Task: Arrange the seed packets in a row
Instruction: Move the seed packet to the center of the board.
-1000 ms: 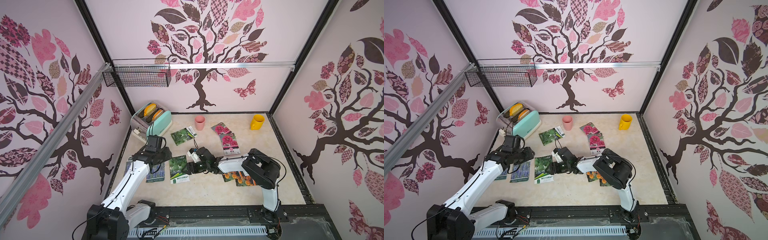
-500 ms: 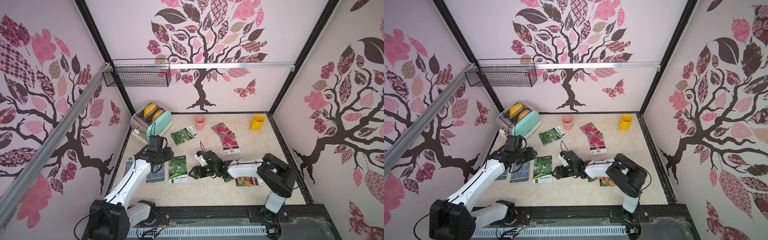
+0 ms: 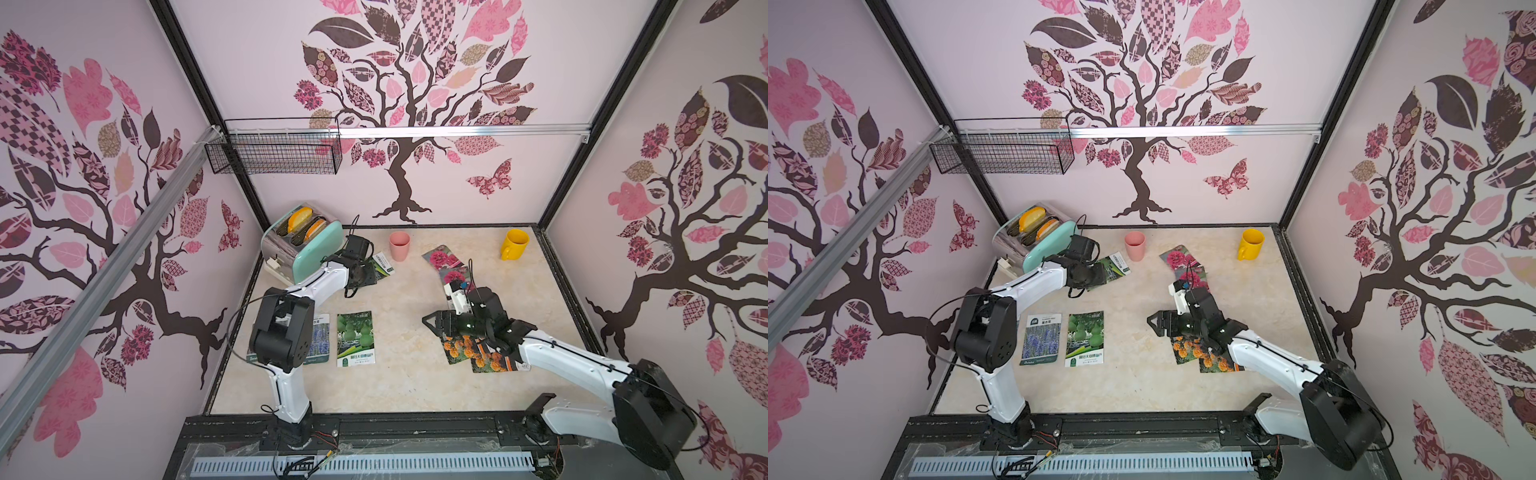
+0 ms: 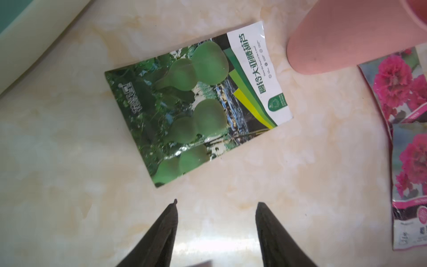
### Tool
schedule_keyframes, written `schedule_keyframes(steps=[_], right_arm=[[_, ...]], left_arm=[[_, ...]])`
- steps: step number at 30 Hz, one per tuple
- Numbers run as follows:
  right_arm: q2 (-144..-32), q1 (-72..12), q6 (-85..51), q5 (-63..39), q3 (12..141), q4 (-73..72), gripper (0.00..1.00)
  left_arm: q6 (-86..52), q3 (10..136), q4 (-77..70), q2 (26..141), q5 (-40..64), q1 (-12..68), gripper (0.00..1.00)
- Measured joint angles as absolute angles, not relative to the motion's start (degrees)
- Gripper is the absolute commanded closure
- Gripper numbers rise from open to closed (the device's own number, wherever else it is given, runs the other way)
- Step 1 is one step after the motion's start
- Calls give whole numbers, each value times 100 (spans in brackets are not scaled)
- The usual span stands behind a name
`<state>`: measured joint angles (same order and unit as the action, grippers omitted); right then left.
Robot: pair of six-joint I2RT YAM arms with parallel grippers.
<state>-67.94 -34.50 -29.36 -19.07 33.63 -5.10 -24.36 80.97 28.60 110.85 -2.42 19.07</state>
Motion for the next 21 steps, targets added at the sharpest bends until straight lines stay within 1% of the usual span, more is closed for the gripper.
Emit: schedule_keyframes(steps=[7,14,21], right_arm=[[-6128,-3129,-2812,-1918,3120,-215,14],[-5673,-2978,-2781,-1907,3118,14,13],[-5498,-2943,-2781,-1894,3118,213,12]], left_arm=[[-1898,9190,2661,12241,-294,1846,43],[-1483,9598,2606,12702,-78,1822,44],[-1223,9671,2630,12895,384,1793,46]])
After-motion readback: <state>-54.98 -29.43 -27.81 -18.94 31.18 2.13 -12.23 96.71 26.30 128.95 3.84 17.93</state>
